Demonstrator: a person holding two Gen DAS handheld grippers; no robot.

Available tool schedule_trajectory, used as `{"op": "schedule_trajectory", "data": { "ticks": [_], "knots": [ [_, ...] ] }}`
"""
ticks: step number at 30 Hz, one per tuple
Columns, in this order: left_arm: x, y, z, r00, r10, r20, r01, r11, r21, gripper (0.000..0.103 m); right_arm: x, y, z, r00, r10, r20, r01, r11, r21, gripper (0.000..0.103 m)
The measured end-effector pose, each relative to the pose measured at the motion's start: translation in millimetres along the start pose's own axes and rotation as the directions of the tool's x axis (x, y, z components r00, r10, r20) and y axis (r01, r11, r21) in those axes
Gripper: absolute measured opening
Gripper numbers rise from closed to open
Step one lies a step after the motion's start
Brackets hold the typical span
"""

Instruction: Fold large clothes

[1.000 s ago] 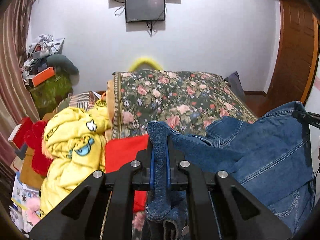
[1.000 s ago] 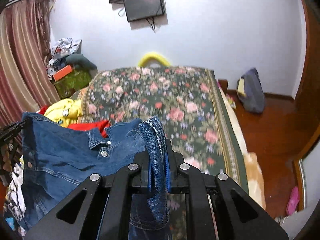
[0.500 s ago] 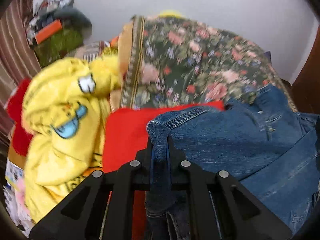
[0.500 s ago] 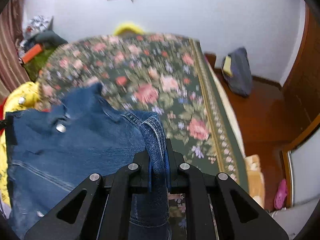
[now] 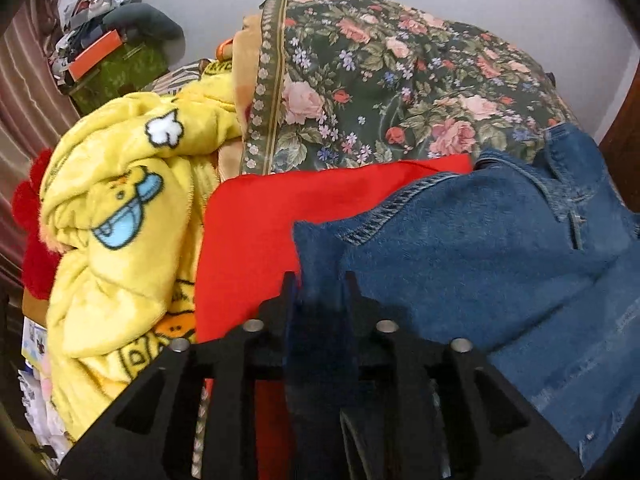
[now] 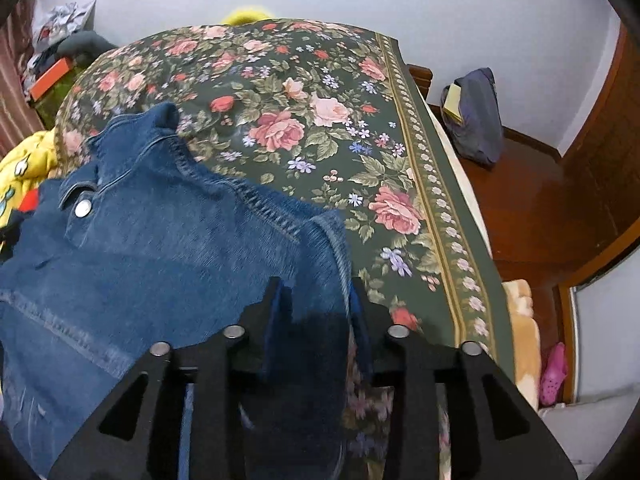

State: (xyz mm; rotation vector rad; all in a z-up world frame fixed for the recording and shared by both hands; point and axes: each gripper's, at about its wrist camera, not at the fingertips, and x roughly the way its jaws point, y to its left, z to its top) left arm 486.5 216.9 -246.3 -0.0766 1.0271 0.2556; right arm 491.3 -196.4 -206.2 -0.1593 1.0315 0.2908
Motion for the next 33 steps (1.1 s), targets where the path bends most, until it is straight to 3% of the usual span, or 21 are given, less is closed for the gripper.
{"op": "schedule_trajectory", "data": {
  "ticks": [2,6,9,13,18,23,33],
  "knots": [
    [-15,0,-2,1.000,-0.012,0.016,0.012,1.000,-0.001,0.047,-20,6,-4,1.000,0.001,0.025,-0.001,1.000,-0.016,0.045],
    [-57,-5,-9,0.997,-0.025,0.068,0.024,1.000,0.020,0.060,-60,16,-10,0.997,0.010,0.078,-0.009,1.000,-0.020,0.065],
    [-91,-6,-16,0.993,-0.038,0.109,0.035,0.999,0.035,0.073,-88,22,-16,0.993,0.021,0.113,-0.019,1.000,-0.023,0.069],
    [-127,-5,-30,0.987,-0.053,0.150,0.043,0.997,0.069,0.087,-124,31,-28,0.986,0.012,0.163,-0.004,0.999,-0.050,0.082],
    [-160,2,-55,0.984,-0.087,0.156,0.072,0.992,0.099,0.090,-157,41,-48,0.979,0.010,0.202,0.008,0.996,-0.091,0.083],
    [-170,13,-82,0.987,-0.097,0.130,0.085,0.992,0.094,0.091,-167,46,-74,0.983,0.017,0.184,0.002,0.995,-0.105,0.083],
    [-134,29,-159,0.985,-0.164,-0.054,0.168,0.983,0.076,0.091,-150,39,-133,0.998,0.042,0.039,-0.040,0.998,-0.056,0.083]
  ]
}}
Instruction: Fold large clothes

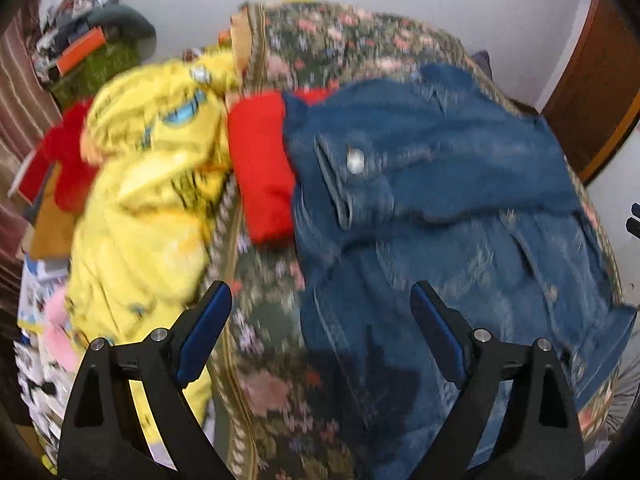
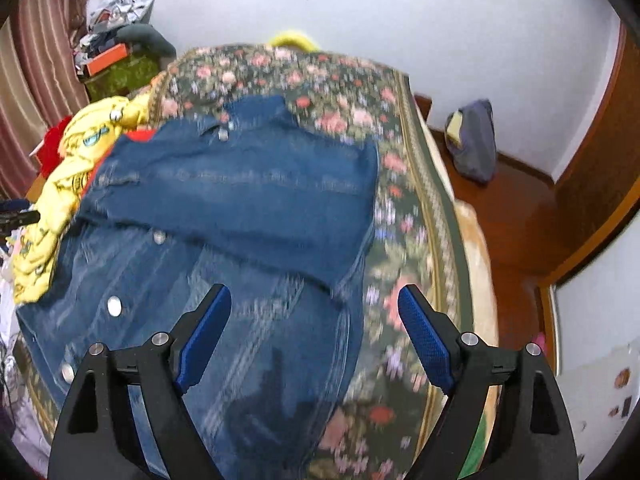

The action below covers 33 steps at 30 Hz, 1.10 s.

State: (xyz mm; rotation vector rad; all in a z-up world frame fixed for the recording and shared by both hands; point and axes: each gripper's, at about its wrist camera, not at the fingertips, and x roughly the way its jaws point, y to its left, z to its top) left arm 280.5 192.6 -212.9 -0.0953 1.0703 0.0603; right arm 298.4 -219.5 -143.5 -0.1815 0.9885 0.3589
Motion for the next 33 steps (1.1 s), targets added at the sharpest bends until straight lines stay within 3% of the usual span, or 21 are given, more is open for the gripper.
{"op": "schedule_trajectory", "data": {
  "ticks": [9,14,21,23,24,25,27,29,31,33],
  "knots": [
    [45,13,-63,0.981,-0.107,-0.164,0.088,0.989,-0.118,0.091,28,-21,-57,0.983,0.114,-0.142,-0.089,0.980,0.176,0.083],
    [50,17,-83,0.972,-0.157,-0.176,0.127,0.977,-0.171,0.091,39,-30,-78,0.964,0.193,-0.181,-0.141,0.953,0.268,0.083],
    [60,3,-99,0.950,-0.243,-0.198,0.206,0.960,-0.188,0.091,33,-9,-83,0.955,0.258,-0.144,-0.226,0.952,0.207,0.083],
    [63,6,-100,0.943,-0.269,-0.195,0.223,0.948,-0.228,0.089,34,-3,-83,0.959,0.245,-0.141,-0.220,0.960,0.175,0.073],
    [65,8,-101,0.935,-0.298,-0.192,0.245,0.934,-0.260,0.086,33,-1,-82,0.959,0.251,-0.133,-0.227,0.959,0.170,0.064],
    [66,10,-101,0.927,-0.324,-0.187,0.266,0.923,-0.279,0.077,33,-2,-81,0.958,0.255,-0.129,-0.232,0.957,0.172,0.060],
    [65,12,-101,0.911,-0.378,-0.167,0.318,0.899,-0.301,0.063,34,-2,-79,0.958,0.257,-0.123,-0.234,0.956,0.177,0.038],
    [59,9,-103,0.906,-0.396,-0.153,0.343,0.895,-0.284,0.040,36,-4,-77,0.958,0.260,-0.119,-0.235,0.953,0.188,0.021],
    [53,-1,-100,0.918,-0.370,-0.145,0.329,0.912,-0.245,0.026,35,-6,-74,0.956,0.277,-0.101,-0.254,0.947,0.195,0.012],
    [42,-12,-93,0.936,-0.329,-0.123,0.303,0.933,-0.192,0.020,30,-4,-67,0.957,0.279,-0.079,-0.262,0.949,0.176,0.010]
  ]
}}
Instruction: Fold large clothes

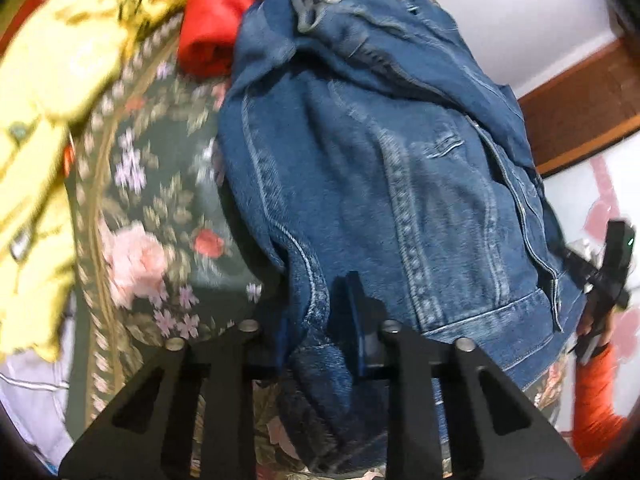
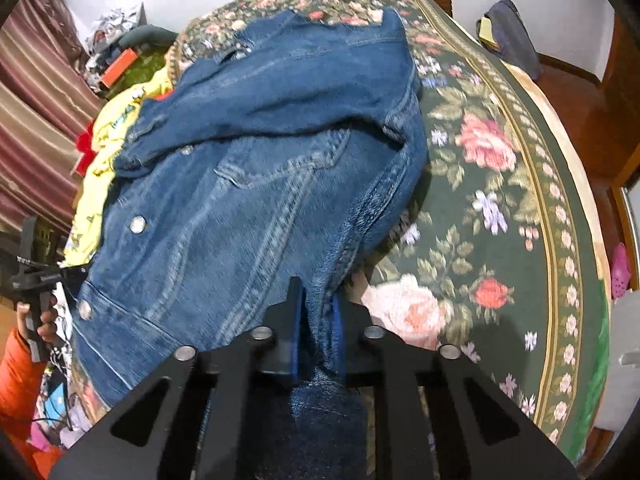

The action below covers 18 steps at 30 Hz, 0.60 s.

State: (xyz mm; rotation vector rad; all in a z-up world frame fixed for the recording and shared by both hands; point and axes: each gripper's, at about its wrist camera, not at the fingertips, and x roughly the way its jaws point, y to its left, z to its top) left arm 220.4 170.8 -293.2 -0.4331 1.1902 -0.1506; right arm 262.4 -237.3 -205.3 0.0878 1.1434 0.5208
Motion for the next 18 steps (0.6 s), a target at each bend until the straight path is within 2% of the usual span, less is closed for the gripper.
{"op": "schedule_trajectory", "data": {
  "ticks": [1,5,9,12,15,18],
  "knots": [
    [-3,-5,2,1.000,0.008,0.014,-0.008,1.000,0.014,0.016,-2,3,2,1.000,-0.002,0.009,0.002,1.000,-0.012,0.010],
    [-36,-32,22,0.991,0.024,0.135,-0.034,0.997,0.074,0.014,-16,18,23,0.997,-0.008,0.076,0.013,0.997,-0.071,0.009],
    [-76,-53,50,0.963,0.001,0.268,-0.029,0.994,0.101,0.014,-30,25,49,0.988,0.008,0.152,0.008,0.995,-0.100,0.009],
    [-95,-51,82,0.937,0.023,0.348,-0.062,0.993,0.103,0.014,-36,27,67,0.976,-0.005,0.216,0.026,0.995,-0.097,0.009],
    [-93,-42,107,0.921,0.072,0.382,-0.105,0.992,0.067,0.014,-33,17,79,0.969,-0.015,0.248,0.029,0.998,-0.054,0.009],
    [-71,-28,122,0.922,0.145,0.358,-0.160,0.987,0.013,0.015,-13,9,82,0.972,-0.053,0.230,0.060,0.998,-0.025,0.009]
  ]
}}
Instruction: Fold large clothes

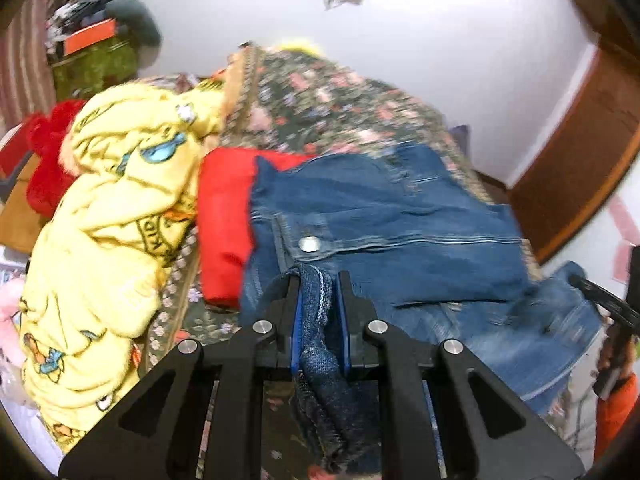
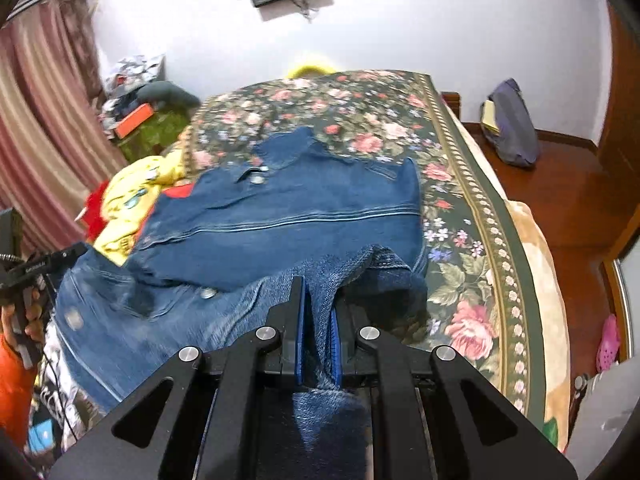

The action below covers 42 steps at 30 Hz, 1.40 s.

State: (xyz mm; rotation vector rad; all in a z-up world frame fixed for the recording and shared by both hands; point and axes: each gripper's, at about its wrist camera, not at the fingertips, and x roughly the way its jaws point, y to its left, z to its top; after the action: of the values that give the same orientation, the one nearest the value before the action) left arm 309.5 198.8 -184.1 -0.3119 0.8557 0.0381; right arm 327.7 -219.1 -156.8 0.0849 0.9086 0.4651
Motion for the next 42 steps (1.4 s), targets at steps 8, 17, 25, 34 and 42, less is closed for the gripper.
{"op": "schedule_trajectory", "data": {
  "ticks": [8,17,25,34,42],
  "knots": [
    [59,22,-39,0.981,0.046,-0.188,-0.054,0.998,-0.040,0.015,48,-15,-27,0.989,-0.048,-0.138,0.049,0.999,0.009,0.009],
    [36,19,-44,0.980,0.016,-0.198,-0.026,0.998,-0.049,0.061,22,-16,-24,0.989,-0.064,-0.133,0.067,0.998,0.015,0.042],
    [19,26,-62,0.975,-0.057,-0.214,0.034,0.993,-0.109,0.065,7,-17,-38,0.992,-0.031,-0.124,0.038,0.998,0.053,0.062],
    [45,17,-87,0.957,-0.085,-0.276,0.052,0.991,-0.126,0.065,25,-22,-58,0.983,0.074,-0.170,-0.051,0.989,0.136,0.063],
    [38,-5,-80,0.974,-0.021,-0.226,0.016,1.000,-0.024,0.026,28,-4,-51,0.981,0.115,-0.155,-0.101,0.991,0.091,0.030]
  ]
}}
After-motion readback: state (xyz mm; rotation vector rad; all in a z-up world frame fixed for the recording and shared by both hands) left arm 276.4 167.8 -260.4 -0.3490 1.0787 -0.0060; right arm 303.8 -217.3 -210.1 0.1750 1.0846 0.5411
